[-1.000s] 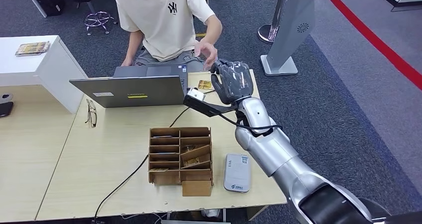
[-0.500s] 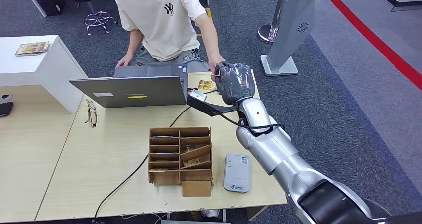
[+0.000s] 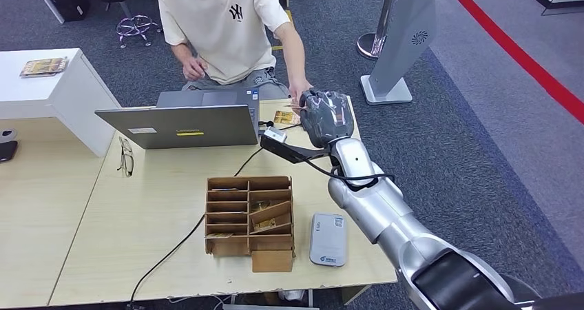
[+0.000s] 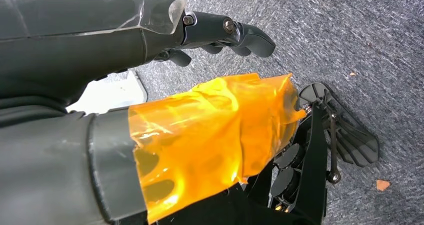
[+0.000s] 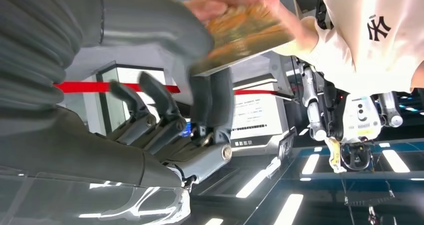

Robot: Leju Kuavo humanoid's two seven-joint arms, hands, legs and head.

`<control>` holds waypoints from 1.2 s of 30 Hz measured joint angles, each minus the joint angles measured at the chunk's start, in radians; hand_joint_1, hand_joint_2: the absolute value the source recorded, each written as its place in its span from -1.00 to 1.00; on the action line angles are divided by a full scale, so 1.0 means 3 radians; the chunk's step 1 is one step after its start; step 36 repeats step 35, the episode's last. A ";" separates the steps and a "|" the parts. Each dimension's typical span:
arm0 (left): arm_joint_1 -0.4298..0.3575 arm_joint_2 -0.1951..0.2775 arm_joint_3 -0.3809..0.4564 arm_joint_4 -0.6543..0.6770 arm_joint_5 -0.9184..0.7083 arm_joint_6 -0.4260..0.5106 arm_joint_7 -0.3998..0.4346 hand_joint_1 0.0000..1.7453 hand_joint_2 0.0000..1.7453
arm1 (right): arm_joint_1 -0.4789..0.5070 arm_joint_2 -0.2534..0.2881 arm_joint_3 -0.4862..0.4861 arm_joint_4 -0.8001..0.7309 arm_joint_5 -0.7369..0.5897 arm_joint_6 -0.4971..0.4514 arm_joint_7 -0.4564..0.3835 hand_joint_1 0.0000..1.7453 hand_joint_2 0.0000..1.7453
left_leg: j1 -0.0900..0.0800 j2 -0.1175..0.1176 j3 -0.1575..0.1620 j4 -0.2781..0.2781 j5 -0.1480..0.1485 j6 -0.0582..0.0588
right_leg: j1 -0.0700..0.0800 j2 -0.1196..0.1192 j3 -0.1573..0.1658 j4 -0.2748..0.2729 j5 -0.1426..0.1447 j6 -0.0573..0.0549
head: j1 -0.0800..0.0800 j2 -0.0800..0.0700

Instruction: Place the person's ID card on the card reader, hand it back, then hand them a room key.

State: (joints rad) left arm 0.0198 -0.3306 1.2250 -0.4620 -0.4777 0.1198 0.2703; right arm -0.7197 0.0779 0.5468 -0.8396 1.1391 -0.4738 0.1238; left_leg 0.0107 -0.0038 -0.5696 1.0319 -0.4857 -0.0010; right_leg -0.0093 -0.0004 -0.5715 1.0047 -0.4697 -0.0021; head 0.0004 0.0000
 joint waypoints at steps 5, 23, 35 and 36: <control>-0.0007 0.0000 0.0011 0.0000 -0.0009 0.0001 0.0001 -1.00 -1.00 | 0.0000 0.0012 0.0001 0.0018 0.0015 0.0096 0.0031 -1.00 1.00 | 0.0000 0.0000 0.0000 0.0000 0.0000 0.0000 | 0.0000 0.0000 -0.0001 0.0000 0.0000 0.0000 | 0.0000 0.0000; -0.0016 -0.0024 0.0117 0.0002 0.0034 0.0037 -0.0084 -1.00 -1.00 | 0.0367 0.0067 -0.0083 -0.0323 -0.0676 -0.0015 -0.0373 -1.00 1.00 | 0.0000 0.0000 0.0000 0.0000 0.0000 0.0000 | 0.0000 0.0000 -0.0002 0.0000 0.0000 0.0000 | 0.0000 0.0000; -0.0038 -0.0028 0.0227 0.0161 0.0328 0.0116 -0.0389 -1.00 -1.00 | 0.1429 0.0117 -0.0351 -0.1595 -0.2841 0.0079 -0.1443 -1.00 0.33 | 0.0000 0.0001 -0.0004 0.0000 -0.0001 0.0001 | 0.0000 0.0000 -0.0006 -0.0001 0.0000 0.0000 | 0.0000 0.0000; -0.0038 -0.0028 0.0227 0.0161 0.0328 0.0116 -0.0389 -1.00 -1.00 | 0.1429 0.0117 -0.0351 -0.1595 -0.2841 0.0079 -0.1443 -1.00 0.33 | 0.0000 0.0001 -0.0004 0.0000 -0.0001 0.0001 | 0.0000 0.0000 -0.0006 -0.0001 0.0000 0.0000 | 0.0000 0.0000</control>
